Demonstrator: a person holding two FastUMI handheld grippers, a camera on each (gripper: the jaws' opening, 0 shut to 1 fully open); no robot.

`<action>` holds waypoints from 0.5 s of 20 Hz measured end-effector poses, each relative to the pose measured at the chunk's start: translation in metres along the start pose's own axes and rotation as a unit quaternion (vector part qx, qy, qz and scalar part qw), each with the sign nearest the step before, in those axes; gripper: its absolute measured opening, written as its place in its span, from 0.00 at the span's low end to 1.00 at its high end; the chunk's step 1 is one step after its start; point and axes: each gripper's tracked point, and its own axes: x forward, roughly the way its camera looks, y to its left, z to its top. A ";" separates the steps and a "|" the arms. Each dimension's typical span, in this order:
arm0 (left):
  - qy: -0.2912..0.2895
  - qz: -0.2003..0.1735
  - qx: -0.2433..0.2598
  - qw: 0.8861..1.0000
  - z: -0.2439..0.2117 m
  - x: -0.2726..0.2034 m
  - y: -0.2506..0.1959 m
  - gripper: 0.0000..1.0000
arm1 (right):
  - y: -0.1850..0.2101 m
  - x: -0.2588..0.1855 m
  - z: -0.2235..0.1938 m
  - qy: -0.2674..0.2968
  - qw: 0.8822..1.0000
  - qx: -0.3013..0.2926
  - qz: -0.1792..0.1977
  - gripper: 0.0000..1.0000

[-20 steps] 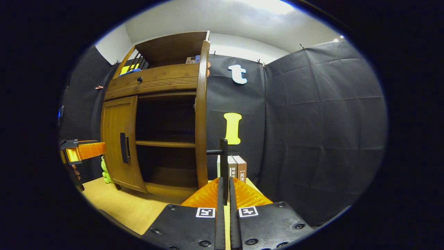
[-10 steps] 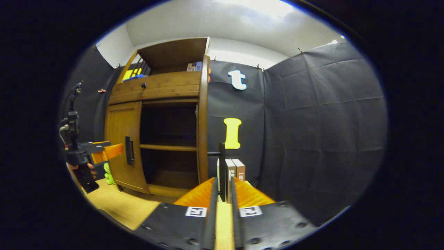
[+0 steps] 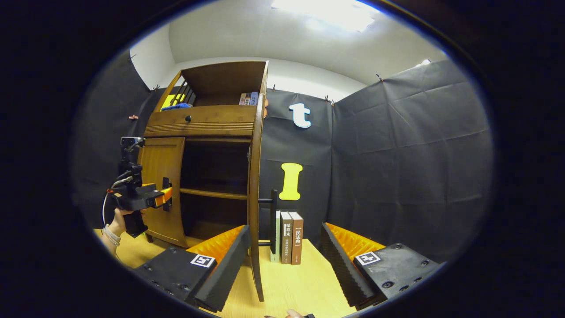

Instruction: Open the right door of the double-door shoe cabinet with the right hand, and open the left door with the left hand.

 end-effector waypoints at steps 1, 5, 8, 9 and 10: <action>0.006 0.002 0.002 1.000 -0.007 0.007 0.001 0.89 | -0.002 0.000 0.000 -0.003 1.000 -0.006 -0.004 0.99; 0.003 0.015 -0.015 1.000 -0.016 0.017 0.011 0.80 | -0.021 0.005 -0.001 -0.011 0.999 -0.030 -0.038 0.98; 0.002 0.002 -0.024 1.000 -0.022 0.030 0.007 0.64 | -0.026 0.006 -0.005 -0.003 0.998 -0.033 -0.051 0.98; 0.001 -0.011 -0.036 0.999 -0.022 0.032 0.001 0.55 | -0.023 0.006 -0.006 0.001 0.998 -0.030 -0.049 0.97; -0.003 -0.011 -0.040 0.999 -0.019 0.027 0.002 0.45 | -0.023 0.006 -0.008 0.004 0.998 -0.028 -0.047 0.97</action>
